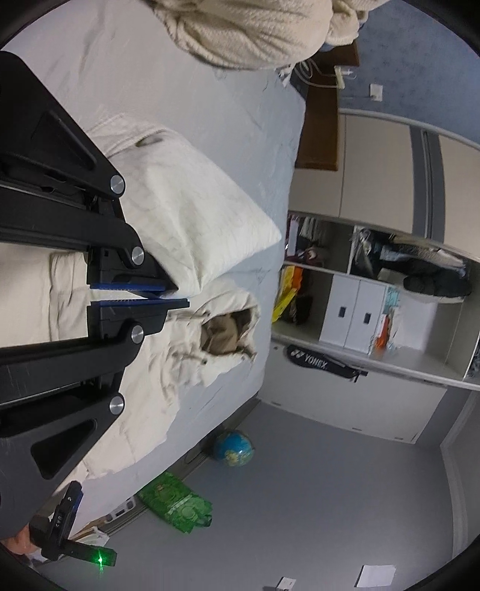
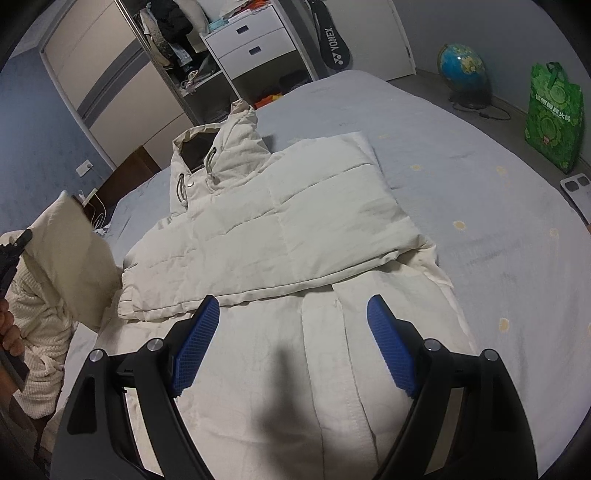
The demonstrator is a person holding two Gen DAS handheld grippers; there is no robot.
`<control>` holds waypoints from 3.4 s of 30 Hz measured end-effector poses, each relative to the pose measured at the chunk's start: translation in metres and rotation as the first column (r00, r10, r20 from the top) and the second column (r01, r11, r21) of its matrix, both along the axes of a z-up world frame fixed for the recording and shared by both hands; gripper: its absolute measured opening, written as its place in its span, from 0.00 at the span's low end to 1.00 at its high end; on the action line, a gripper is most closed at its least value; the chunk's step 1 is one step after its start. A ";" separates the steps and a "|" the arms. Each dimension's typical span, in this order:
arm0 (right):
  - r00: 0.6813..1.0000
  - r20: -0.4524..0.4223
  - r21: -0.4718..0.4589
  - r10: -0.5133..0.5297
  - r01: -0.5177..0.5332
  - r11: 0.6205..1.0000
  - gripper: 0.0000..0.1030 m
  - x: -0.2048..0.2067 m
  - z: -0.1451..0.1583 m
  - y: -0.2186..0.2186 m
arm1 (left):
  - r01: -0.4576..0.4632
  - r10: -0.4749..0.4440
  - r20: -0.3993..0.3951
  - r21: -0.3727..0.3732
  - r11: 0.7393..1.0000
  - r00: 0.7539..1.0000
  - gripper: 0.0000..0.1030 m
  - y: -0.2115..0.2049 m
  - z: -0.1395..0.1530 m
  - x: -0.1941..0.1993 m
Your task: Fold large clothes
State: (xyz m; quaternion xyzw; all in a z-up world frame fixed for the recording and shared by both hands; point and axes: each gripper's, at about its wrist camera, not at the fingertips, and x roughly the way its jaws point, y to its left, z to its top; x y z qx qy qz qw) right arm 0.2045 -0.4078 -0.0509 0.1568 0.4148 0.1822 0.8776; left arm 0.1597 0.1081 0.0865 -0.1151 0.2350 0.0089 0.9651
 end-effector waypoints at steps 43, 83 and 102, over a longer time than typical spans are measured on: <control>1.000 -0.010 -0.048 0.019 -0.020 0.999 0.76 -0.002 -0.002 0.006 | 0.278 -0.289 -0.307 -0.081 0.957 0.907 0.80 -0.091 -0.090 -0.023; 0.729 0.043 -0.605 0.683 -0.525 0.599 0.76 -0.050 0.049 0.313 | -0.505 0.442 -0.247 -0.484 0.715 0.862 0.89 0.124 -0.121 -0.110; 0.672 -0.034 -0.763 0.740 -0.495 0.415 0.76 -0.057 0.012 0.382 | -0.510 0.427 -0.280 -0.511 0.692 0.860 0.89 0.133 -0.132 -0.104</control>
